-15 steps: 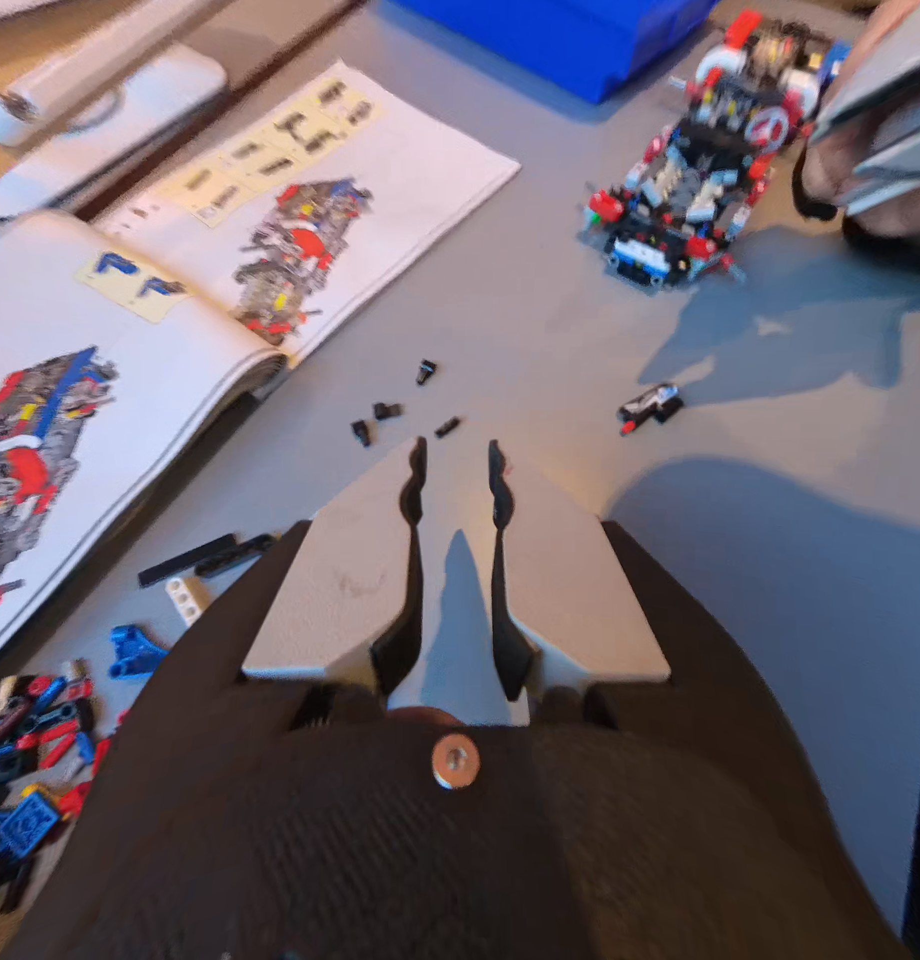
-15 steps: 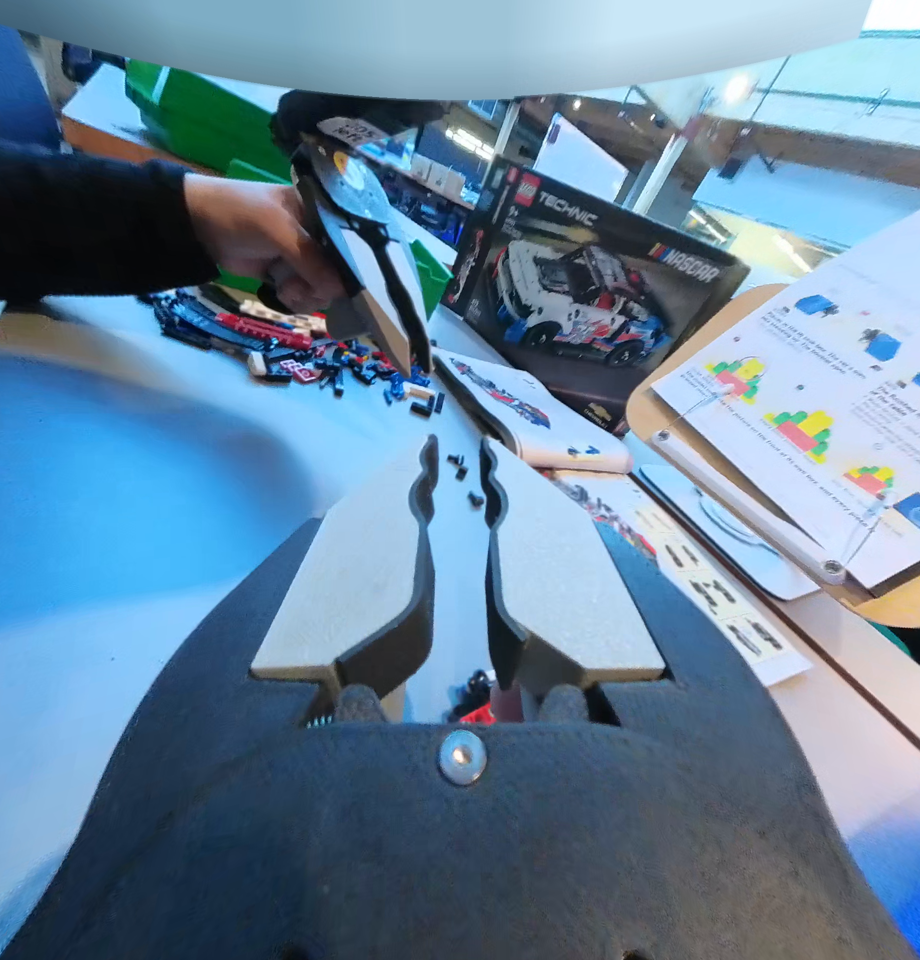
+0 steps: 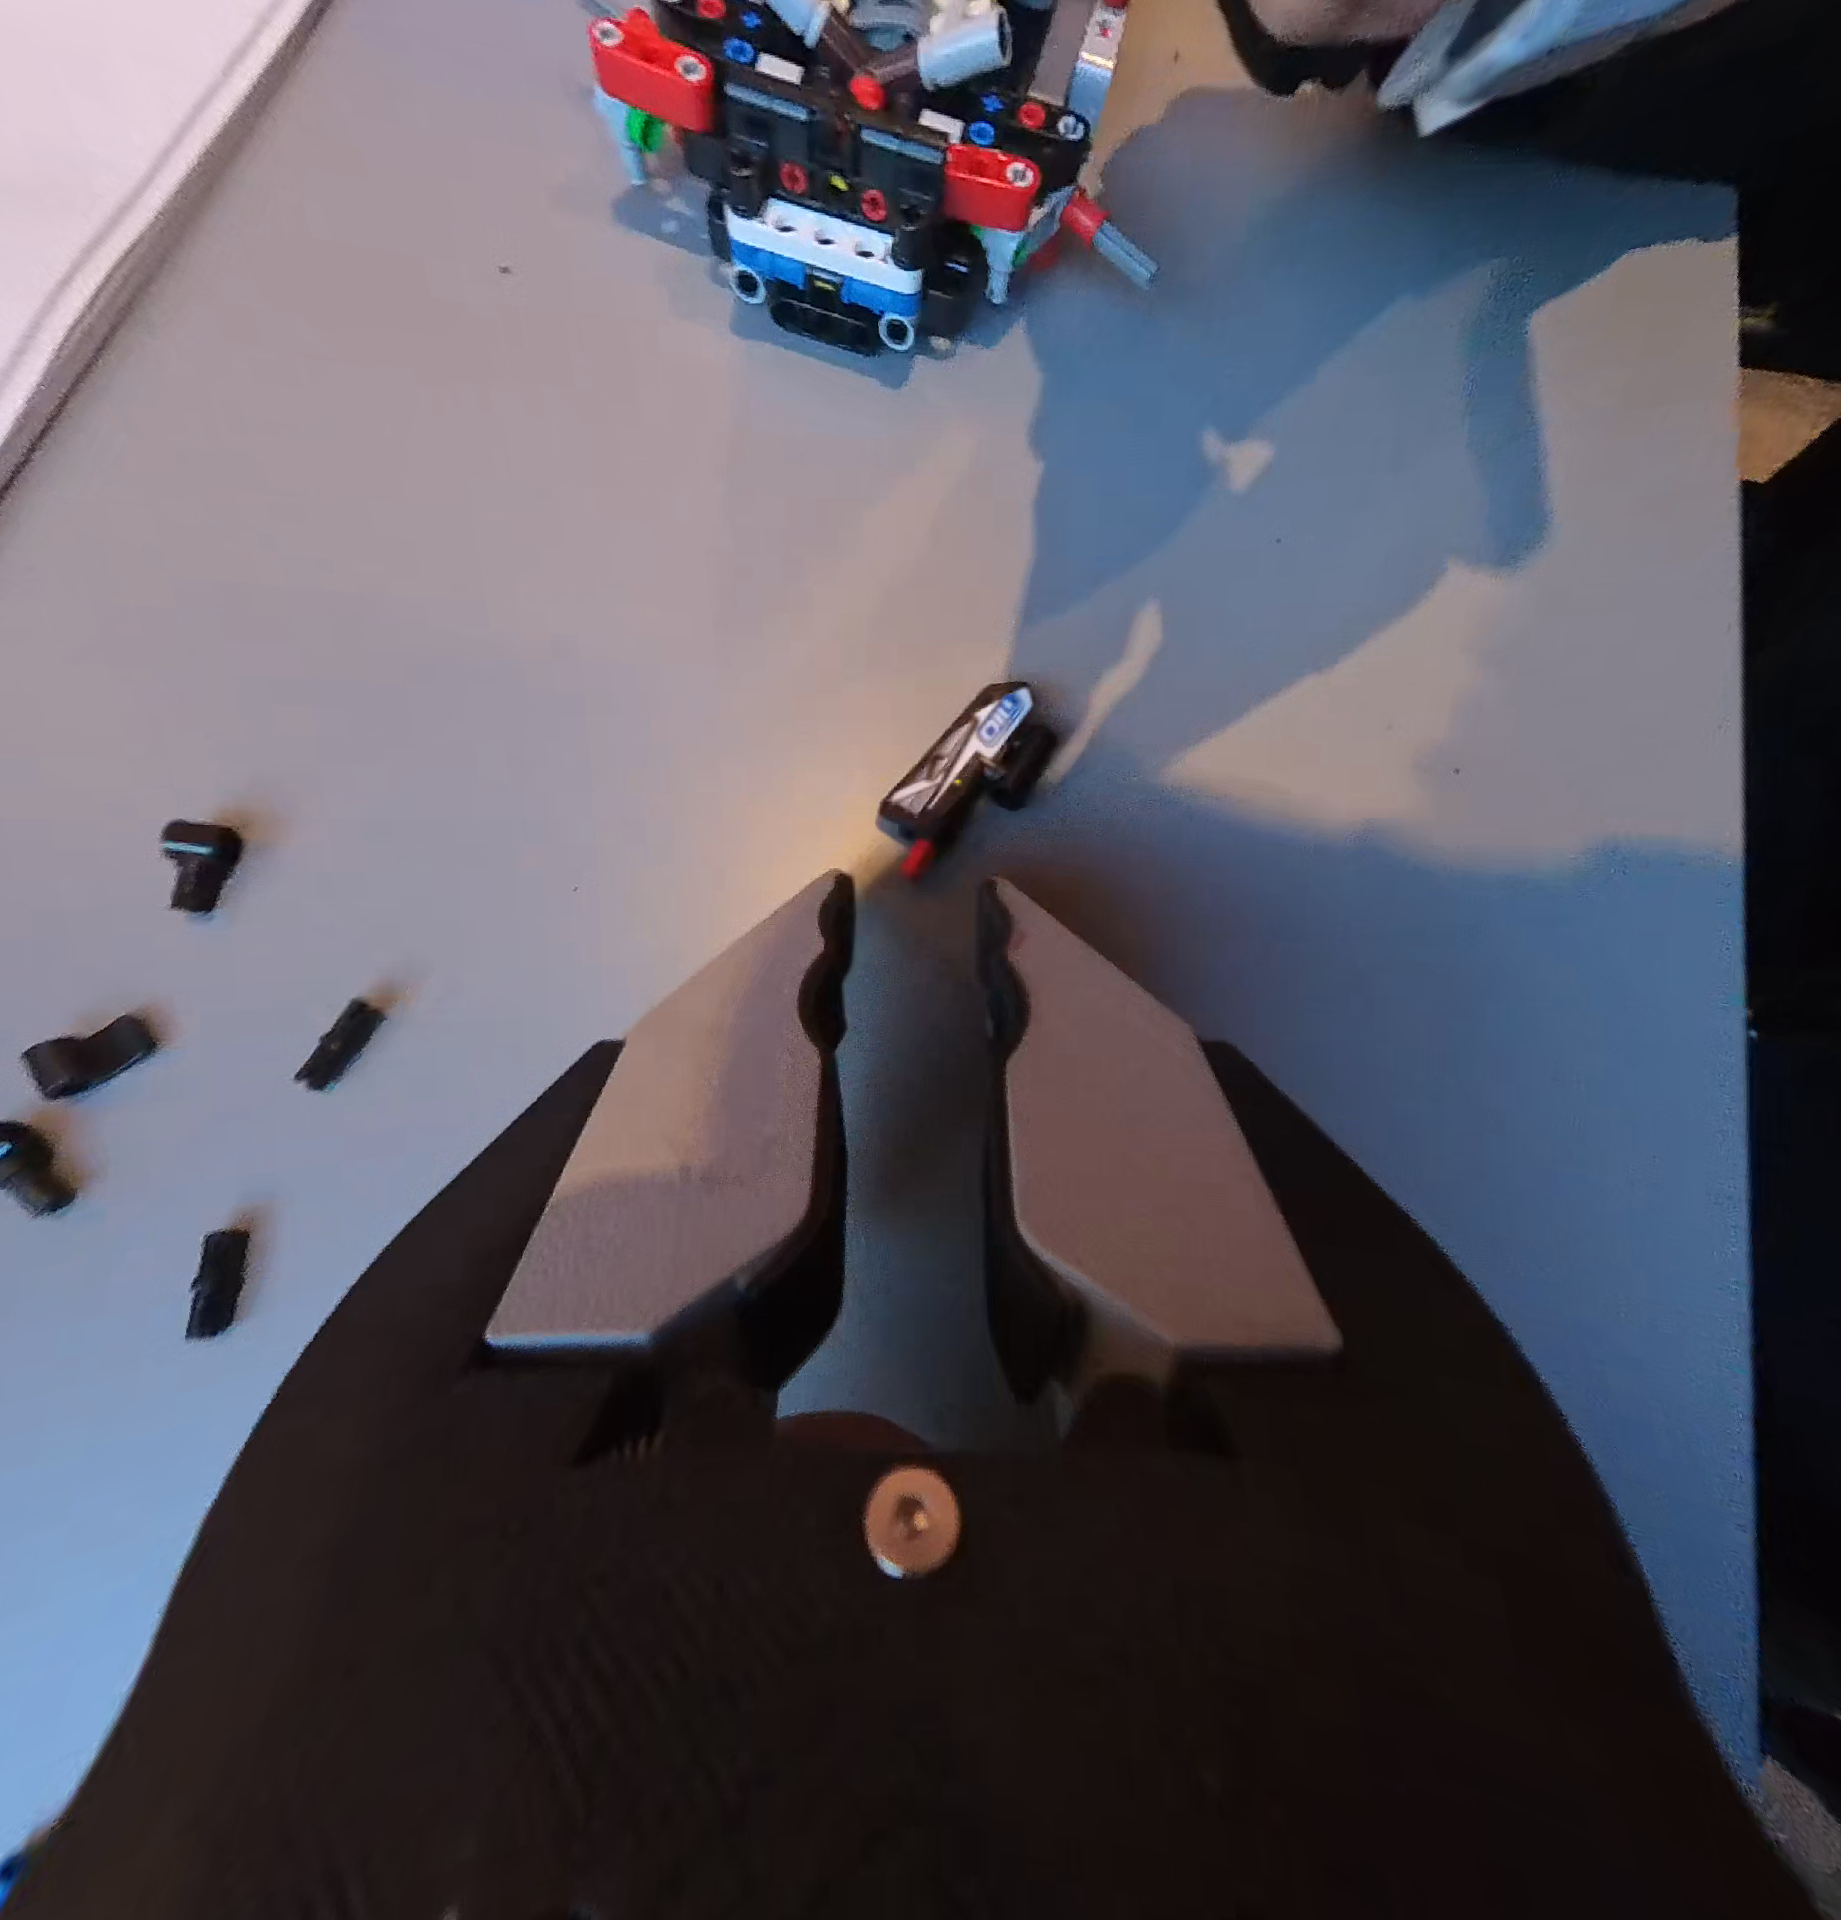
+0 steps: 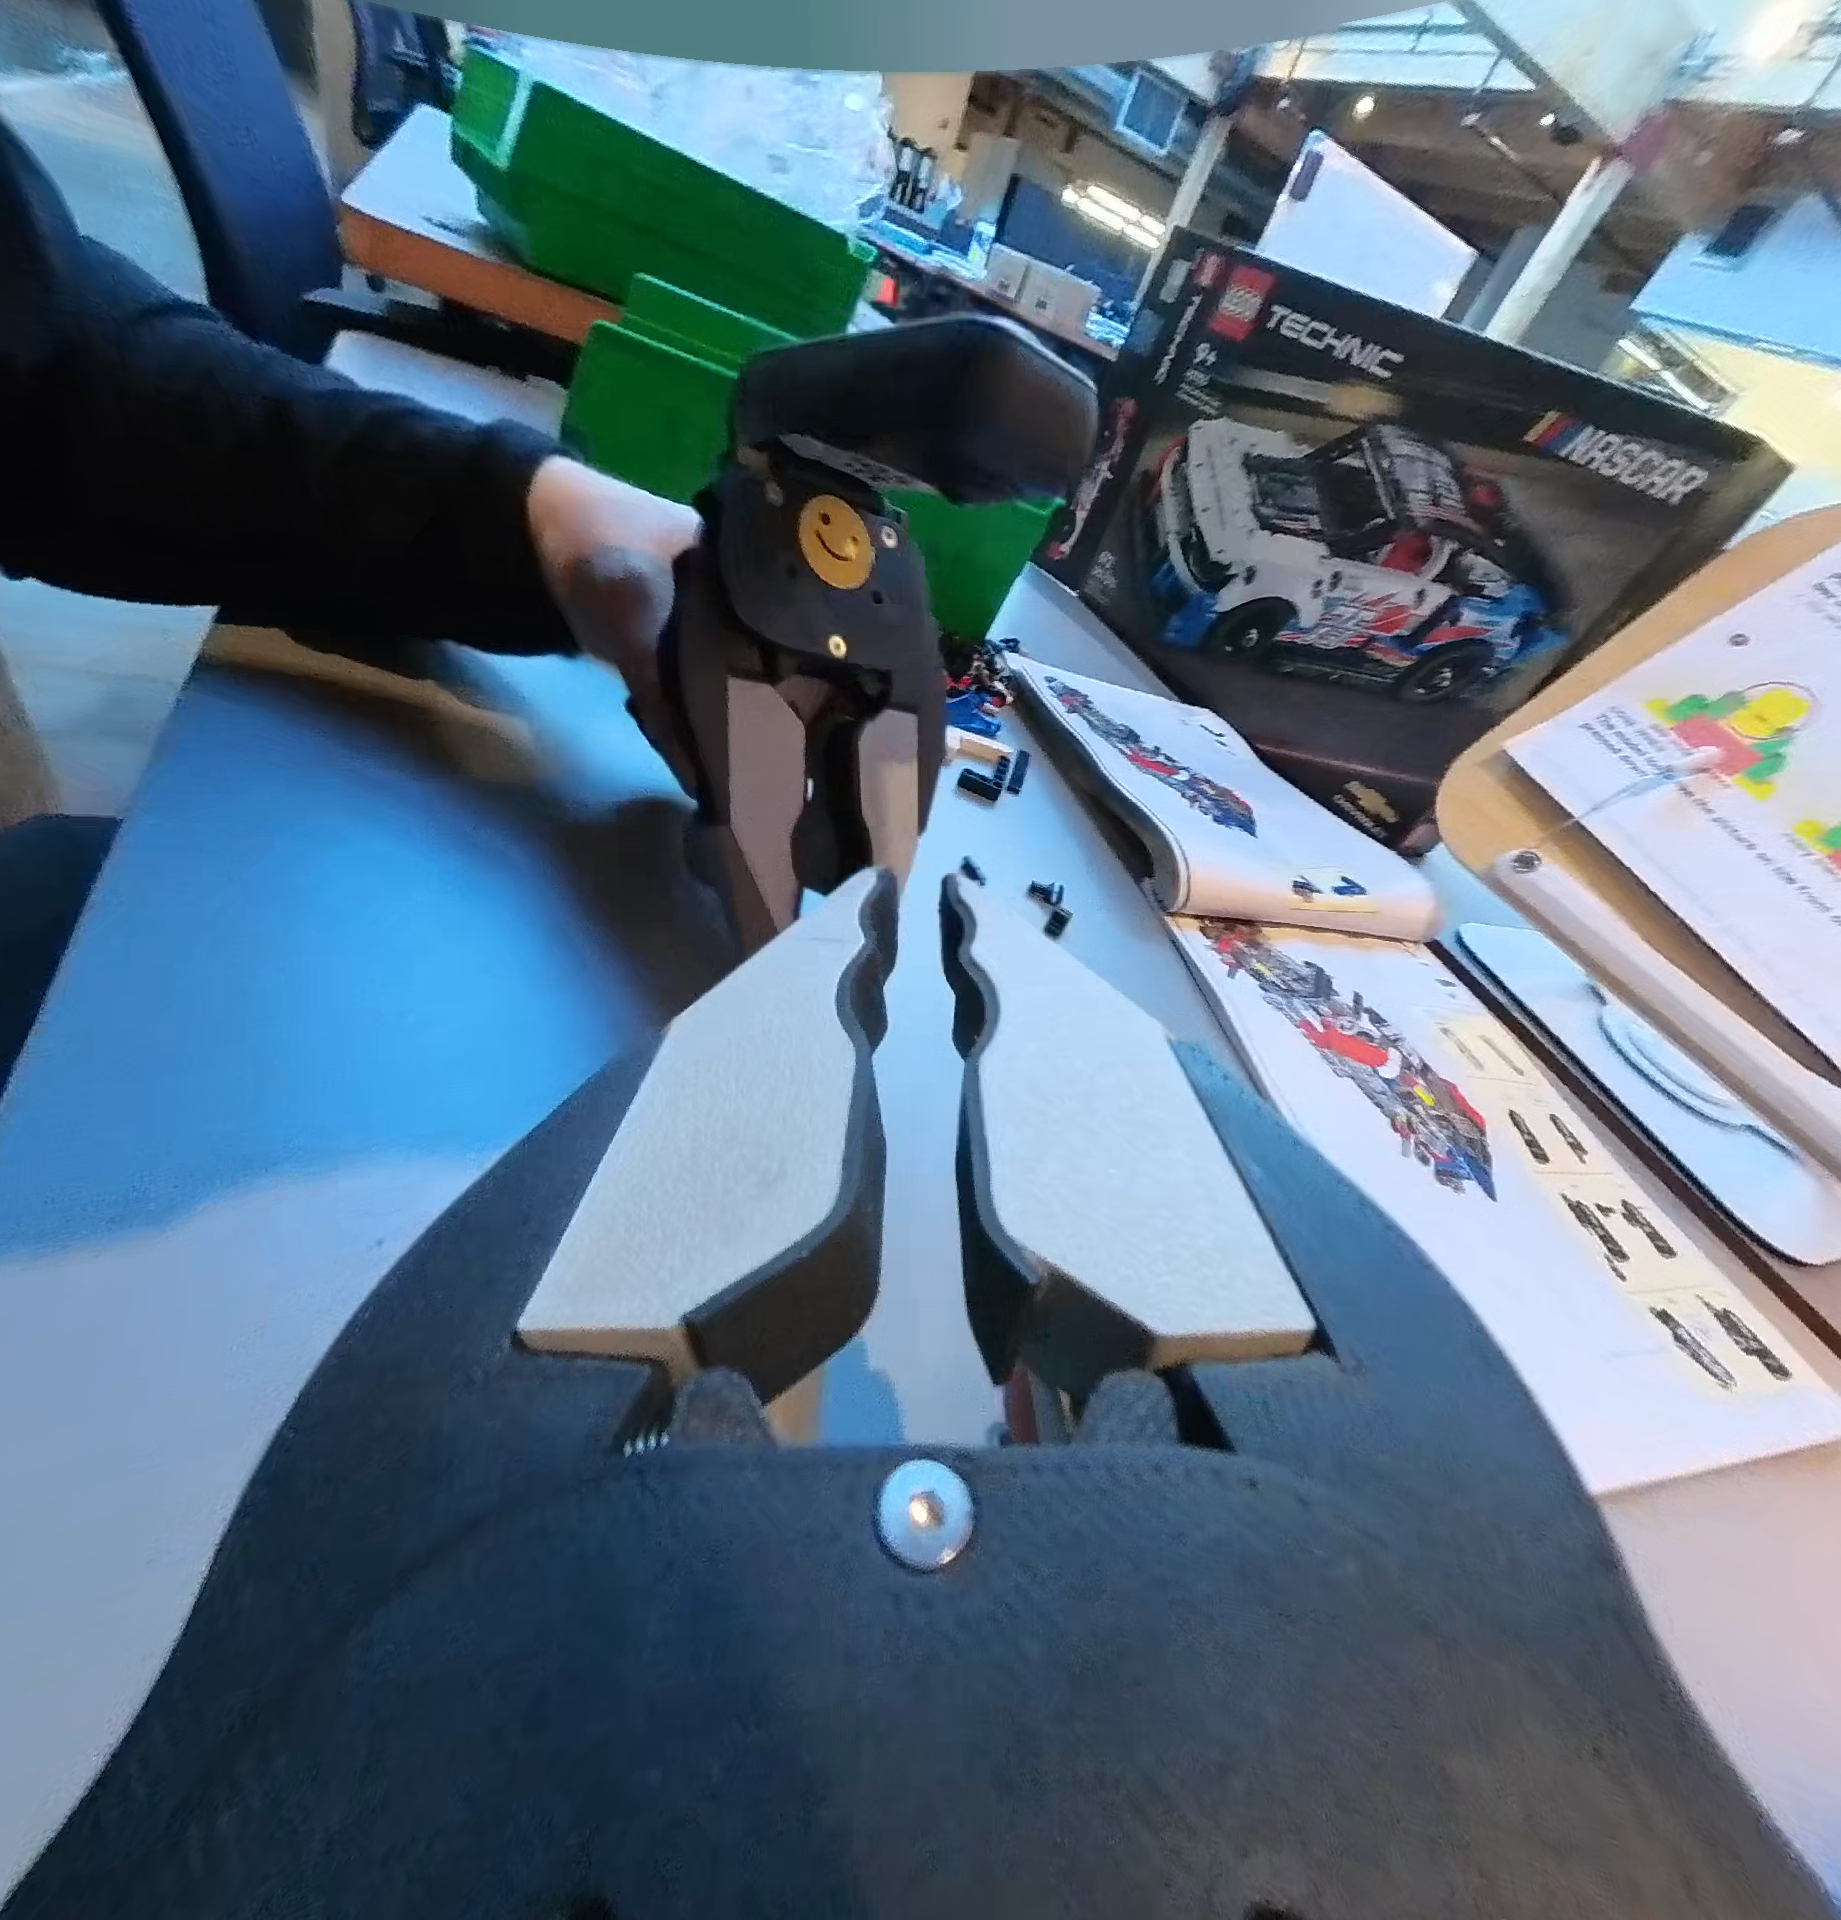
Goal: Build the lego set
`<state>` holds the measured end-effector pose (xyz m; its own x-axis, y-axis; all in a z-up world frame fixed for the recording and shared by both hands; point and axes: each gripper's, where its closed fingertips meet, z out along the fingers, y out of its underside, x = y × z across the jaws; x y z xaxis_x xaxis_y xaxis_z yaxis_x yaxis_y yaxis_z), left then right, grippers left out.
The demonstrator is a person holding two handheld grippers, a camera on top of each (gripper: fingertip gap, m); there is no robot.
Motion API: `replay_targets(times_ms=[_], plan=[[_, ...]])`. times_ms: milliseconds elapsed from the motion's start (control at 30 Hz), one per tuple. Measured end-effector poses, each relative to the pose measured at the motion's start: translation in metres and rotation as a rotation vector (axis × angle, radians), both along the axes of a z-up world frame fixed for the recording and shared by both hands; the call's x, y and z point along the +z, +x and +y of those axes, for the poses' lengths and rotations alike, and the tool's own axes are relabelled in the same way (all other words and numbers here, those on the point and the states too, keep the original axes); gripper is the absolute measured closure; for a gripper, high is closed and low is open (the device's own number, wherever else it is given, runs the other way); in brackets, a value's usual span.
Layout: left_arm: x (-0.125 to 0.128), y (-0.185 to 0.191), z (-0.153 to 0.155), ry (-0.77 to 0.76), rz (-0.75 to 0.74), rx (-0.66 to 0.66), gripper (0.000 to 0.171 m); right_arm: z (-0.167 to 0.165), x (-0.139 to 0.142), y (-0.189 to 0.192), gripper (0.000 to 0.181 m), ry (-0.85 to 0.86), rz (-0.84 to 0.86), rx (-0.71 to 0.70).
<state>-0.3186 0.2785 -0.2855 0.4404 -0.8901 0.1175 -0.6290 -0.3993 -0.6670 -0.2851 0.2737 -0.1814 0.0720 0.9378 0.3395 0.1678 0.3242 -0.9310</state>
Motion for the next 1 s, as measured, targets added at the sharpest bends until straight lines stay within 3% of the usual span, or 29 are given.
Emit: replay_targets(times_ms=[400,1000], plan=[[-0.001,0.008,0.0,-0.009,-0.091,-0.023,0.157,0.008,0.012,0.018,0.177,-0.068,0.065,0.011],[-0.001,0.008,0.0,0.003,-0.088,-0.024,0.157,0.013,0.017,0.025,0.178,-0.06,0.095,-0.009]])
